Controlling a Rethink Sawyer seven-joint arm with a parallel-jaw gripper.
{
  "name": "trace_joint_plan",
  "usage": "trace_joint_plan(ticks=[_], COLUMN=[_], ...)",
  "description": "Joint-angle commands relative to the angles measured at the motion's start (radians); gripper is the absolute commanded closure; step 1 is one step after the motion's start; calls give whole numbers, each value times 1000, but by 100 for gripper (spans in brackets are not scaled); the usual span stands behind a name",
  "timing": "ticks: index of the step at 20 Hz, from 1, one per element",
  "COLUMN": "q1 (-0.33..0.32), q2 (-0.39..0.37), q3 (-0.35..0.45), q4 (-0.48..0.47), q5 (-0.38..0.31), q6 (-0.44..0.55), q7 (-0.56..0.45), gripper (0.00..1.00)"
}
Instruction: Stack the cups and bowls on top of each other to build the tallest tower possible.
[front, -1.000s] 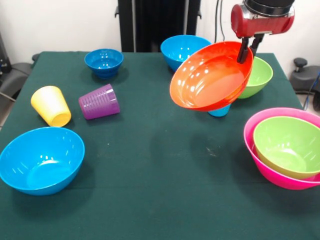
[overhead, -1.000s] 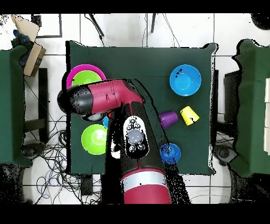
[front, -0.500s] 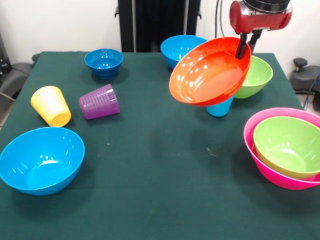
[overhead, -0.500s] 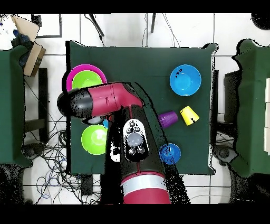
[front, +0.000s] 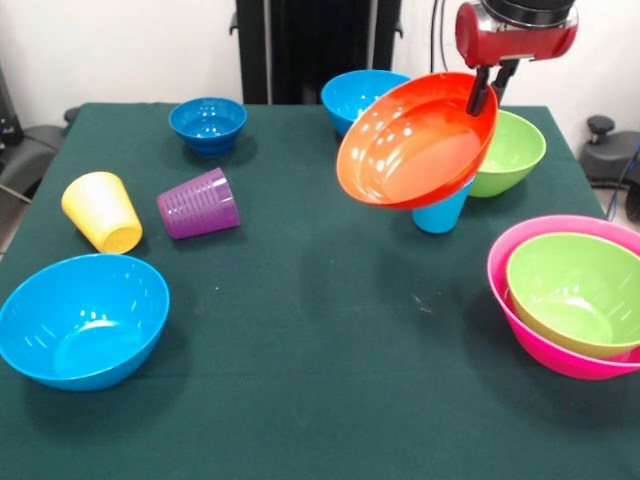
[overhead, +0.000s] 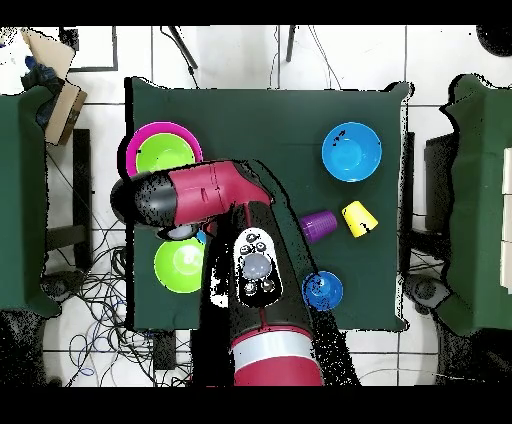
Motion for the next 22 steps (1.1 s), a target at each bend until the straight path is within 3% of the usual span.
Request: trace_joint_plan(ticks=[1, 22], q1=[-4, 32], q2=[-4, -46], q3=[-3, -11], q4=[75, 106], q5=[-59, -101], q6=[-32, -29], q7=[31, 30], gripper=[100, 100])
